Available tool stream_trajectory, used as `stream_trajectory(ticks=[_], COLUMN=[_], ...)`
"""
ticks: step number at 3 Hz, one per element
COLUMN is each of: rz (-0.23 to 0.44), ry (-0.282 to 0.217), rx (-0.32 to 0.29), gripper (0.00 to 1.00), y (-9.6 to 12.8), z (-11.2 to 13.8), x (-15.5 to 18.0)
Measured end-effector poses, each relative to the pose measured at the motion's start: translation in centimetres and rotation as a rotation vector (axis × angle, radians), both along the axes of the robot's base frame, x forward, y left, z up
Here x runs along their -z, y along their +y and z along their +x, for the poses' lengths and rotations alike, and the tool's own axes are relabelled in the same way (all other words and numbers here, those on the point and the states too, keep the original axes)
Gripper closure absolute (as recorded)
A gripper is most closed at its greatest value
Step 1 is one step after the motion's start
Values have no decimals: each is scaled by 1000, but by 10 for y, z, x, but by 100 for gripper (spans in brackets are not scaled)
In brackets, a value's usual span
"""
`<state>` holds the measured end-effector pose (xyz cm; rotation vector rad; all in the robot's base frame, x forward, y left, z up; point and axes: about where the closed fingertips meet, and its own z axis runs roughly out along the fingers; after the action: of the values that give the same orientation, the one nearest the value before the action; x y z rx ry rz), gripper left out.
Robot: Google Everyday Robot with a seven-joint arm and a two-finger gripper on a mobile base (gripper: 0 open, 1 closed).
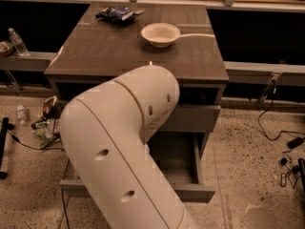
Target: Pick coke can from middle drawer and place on counter
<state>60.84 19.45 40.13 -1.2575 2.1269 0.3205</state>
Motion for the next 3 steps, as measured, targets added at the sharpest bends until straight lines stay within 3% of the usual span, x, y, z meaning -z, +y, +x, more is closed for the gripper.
stream_trajectory(ticks=[1,3], rz=[-83,-206], ry=[-25,5], rx=[-49,-161], gripper=[0,0], y=[2,-2], z=[4,4], x=[6,26])
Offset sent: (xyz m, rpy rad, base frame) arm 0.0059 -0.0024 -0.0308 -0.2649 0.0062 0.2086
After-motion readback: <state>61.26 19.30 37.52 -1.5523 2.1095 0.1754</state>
